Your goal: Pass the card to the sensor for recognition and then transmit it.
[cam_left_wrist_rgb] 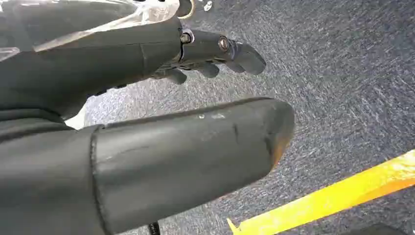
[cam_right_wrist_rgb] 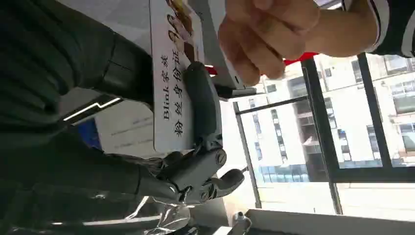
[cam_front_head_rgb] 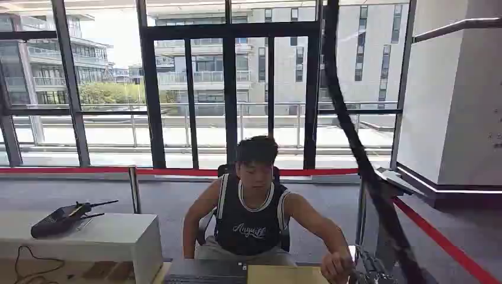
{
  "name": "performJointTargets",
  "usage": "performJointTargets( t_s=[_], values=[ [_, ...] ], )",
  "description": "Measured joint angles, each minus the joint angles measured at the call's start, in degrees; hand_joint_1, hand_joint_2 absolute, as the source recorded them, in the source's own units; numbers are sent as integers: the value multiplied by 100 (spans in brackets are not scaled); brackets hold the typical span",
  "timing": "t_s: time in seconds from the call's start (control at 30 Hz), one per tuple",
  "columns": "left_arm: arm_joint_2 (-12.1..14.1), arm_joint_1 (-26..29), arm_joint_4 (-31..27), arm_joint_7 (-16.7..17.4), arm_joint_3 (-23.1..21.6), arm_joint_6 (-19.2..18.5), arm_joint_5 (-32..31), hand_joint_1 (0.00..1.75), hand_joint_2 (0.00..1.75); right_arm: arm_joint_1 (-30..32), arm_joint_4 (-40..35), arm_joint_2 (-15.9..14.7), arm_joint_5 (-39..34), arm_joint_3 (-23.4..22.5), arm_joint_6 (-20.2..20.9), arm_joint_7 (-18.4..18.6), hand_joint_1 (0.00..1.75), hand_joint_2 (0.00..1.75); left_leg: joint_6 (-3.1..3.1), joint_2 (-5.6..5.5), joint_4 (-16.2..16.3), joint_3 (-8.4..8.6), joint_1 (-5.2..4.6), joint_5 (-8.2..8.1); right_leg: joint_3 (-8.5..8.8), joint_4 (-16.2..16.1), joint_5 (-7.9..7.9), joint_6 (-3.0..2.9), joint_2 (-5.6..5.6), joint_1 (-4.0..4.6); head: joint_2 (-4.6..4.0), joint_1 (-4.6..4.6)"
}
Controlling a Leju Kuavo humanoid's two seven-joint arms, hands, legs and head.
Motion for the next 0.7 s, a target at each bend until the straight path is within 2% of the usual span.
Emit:
performJointTargets(
  t_s=[0.4, 0.7],
  values=[
    [-2, 17, 0, 2, -20, 46, 120, 0, 0, 152, 39, -83, -323, -13, -48, 50, 175, 175, 0, 0, 0, 0, 0, 0, -1, -2, 0, 0, 0, 0, 0, 2],
    [-2, 26, 0, -37, -20, 57, 155, 0, 0, 422, 696, -188, -667, -66, -234, -162, 175, 175, 0, -2, 0, -1, 0, -1, -1, -2, 0, 0, 0, 0, 0, 2]
  ],
)
